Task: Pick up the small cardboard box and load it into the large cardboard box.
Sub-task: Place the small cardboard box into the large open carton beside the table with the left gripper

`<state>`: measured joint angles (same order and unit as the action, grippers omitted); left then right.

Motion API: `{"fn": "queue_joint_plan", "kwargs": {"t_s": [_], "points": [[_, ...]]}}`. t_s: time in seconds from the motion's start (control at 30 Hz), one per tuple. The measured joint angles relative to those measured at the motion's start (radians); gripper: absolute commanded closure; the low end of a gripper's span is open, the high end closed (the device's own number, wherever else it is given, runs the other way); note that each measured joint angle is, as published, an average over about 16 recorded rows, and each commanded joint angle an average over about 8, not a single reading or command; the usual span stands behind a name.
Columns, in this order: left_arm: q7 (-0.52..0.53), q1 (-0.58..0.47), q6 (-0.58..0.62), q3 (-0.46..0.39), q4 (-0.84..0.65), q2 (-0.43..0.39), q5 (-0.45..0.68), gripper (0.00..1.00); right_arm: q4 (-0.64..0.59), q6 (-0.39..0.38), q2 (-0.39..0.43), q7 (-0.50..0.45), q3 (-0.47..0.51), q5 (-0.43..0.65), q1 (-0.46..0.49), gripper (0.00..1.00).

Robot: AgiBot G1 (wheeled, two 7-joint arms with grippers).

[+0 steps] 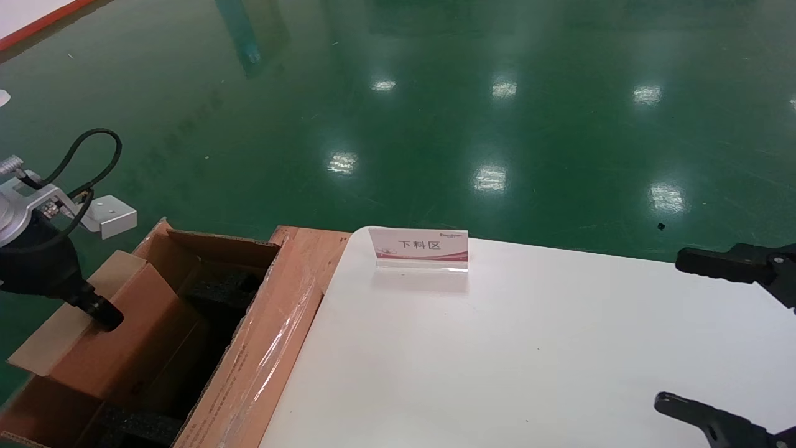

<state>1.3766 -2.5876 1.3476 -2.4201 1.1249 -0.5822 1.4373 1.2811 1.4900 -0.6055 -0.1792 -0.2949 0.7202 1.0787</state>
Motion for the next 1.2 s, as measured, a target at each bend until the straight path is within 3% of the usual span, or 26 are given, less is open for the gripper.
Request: {"fn": "queue_joint_plan", "kwargs": {"t_s": [1.2], "points": [[-0.080,0.150,-0.103,0.013,-0.221,-0.065,-0.031,1.00,0.000,-0.001,0.001,0.001,-0.002,-0.001,0.000,0.00]]}}
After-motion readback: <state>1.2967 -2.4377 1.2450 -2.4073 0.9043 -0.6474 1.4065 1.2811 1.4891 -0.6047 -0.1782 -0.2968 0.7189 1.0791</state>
